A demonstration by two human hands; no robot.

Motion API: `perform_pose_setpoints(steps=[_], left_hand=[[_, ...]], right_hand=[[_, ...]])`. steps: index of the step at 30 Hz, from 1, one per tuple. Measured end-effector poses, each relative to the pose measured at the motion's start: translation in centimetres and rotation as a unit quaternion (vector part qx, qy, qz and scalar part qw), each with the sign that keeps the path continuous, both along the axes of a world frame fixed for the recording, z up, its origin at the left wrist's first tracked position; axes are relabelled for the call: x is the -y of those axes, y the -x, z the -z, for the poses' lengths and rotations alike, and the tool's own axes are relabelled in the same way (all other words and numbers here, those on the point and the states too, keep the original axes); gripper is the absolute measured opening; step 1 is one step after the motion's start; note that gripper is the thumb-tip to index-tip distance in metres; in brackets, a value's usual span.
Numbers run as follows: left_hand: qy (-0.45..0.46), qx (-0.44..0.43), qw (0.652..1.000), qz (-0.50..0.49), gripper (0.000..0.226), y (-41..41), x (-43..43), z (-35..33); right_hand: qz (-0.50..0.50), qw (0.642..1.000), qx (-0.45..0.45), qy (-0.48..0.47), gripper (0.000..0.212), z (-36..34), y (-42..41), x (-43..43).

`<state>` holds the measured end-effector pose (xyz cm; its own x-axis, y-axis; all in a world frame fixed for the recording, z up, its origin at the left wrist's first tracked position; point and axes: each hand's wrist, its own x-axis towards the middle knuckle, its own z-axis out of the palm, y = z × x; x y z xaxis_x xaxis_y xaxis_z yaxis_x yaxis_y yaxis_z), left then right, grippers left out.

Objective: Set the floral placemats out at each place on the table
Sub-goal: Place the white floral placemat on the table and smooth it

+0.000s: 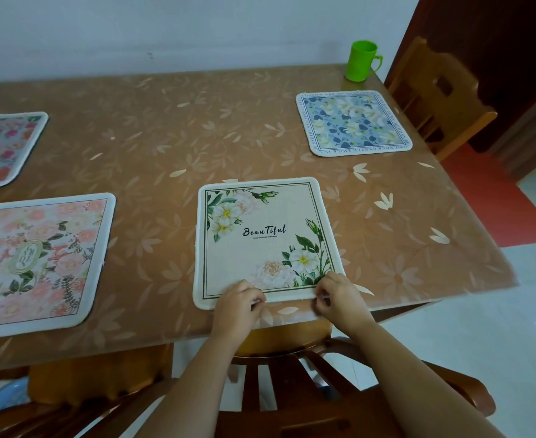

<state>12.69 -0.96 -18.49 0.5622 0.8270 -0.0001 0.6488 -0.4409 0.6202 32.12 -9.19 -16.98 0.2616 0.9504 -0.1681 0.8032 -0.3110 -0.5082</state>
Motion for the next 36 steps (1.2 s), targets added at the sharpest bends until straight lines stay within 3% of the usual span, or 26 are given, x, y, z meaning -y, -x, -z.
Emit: perform_pose_setpoints(steps=[20, 25, 36], left_hand=[[0.001, -0.011, 1.000, -0.009, 0.007, -0.1, -0.1, 0.6], [-0.023, -0.049, 0.996, -0.076, 0.032, 0.3, -0.6, 0.8], [0.037, -0.142, 0.989, -0.007, 0.055, 0.5, -0.7, 2.7]], right_hand=[[0.003, 1.000, -0.017, -0.012, 0.009, 0.4, -0.1, 0.0], [0.011, 1.000, -0.017, -0.010, 0.013, 0.6, -0.5, 0.3], [-0.046, 0.998, 0.051, 0.001, 0.044, 1.9, 0.4, -0.7]])
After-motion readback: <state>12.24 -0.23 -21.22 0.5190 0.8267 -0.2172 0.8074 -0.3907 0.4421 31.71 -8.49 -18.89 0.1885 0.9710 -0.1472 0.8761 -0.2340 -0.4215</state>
